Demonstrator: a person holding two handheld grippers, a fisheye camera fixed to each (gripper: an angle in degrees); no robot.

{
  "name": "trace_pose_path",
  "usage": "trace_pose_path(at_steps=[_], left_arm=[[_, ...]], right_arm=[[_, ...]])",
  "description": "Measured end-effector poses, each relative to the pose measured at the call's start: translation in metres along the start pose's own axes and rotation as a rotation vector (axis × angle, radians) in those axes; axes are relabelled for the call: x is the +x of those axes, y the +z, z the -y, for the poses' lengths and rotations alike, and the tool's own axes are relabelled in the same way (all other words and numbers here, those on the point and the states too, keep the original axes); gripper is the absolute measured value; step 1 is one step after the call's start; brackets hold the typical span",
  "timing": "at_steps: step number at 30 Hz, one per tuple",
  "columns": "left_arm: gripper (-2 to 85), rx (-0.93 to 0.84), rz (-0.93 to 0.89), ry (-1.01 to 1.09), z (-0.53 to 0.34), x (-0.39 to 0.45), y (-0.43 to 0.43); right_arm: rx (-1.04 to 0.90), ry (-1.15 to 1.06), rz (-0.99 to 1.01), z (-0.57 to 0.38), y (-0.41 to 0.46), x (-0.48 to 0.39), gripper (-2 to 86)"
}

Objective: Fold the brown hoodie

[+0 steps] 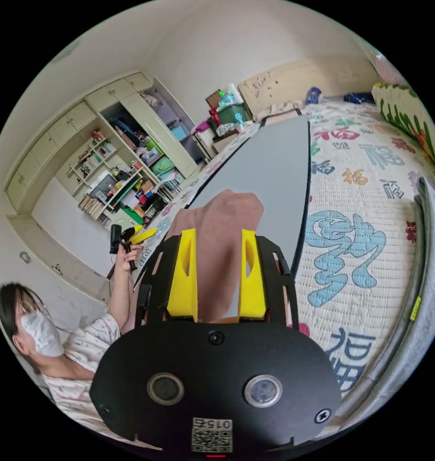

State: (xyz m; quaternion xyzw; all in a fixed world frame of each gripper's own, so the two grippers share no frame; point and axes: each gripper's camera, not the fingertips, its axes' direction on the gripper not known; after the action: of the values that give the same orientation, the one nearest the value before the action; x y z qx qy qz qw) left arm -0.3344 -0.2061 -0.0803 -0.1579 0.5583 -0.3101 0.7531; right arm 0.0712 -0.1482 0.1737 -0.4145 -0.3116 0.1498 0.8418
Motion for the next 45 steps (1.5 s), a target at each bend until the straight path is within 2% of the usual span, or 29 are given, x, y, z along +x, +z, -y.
trace_pose_path(at_steps=[6, 7, 11, 22, 24, 29, 36, 41, 45], left_arm=[[19.5, 0.007, 0.073, -0.089, 0.062, -0.045, -0.019], [19.6, -0.035, 0.061, -0.103, 0.072, -0.057, -0.015], [18.0, 0.020, -0.119, -0.210, 0.089, -0.097, -0.030], [18.0, 0.037, -0.168, -0.193, 0.118, -0.103, -0.047], [17.4, 0.047, -0.167, -0.206, 0.118, -0.107, -0.050], [9.7, 0.072, -0.205, -0.239, 0.109, -0.121, -0.056], [6.7, 0.108, -0.205, -0.187, 0.088, -0.122, -0.063], [6.5, 0.116, -0.220, -0.178, 0.061, -0.131, -0.062], [6.5, 0.121, -0.235, -0.172, 0.038, -0.140, -0.059]], right_arm=[[-0.083, 0.126, 0.049, 0.051, -0.006, -0.014, 15.6], [-0.089, 0.127, 0.010, 0.058, -0.006, -0.026, 15.1], [-0.119, 0.089, -0.062, 0.087, -0.009, -0.070, 14.2], [-0.145, 0.063, 0.066, 0.107, -0.005, -0.128, 13.5], [-0.144, 0.067, 0.095, 0.102, -0.007, -0.132, 13.4], [-0.181, 0.022, 0.108, 0.086, -0.033, -0.137, 13.4], [-0.124, -0.013, 0.109, 0.062, -0.069, -0.122, 15.3], [-0.283, -0.063, 0.062, 0.035, -0.036, -0.125, 18.0], [-0.346, -0.016, 0.058, 0.008, -0.023, -0.106, 17.2]])
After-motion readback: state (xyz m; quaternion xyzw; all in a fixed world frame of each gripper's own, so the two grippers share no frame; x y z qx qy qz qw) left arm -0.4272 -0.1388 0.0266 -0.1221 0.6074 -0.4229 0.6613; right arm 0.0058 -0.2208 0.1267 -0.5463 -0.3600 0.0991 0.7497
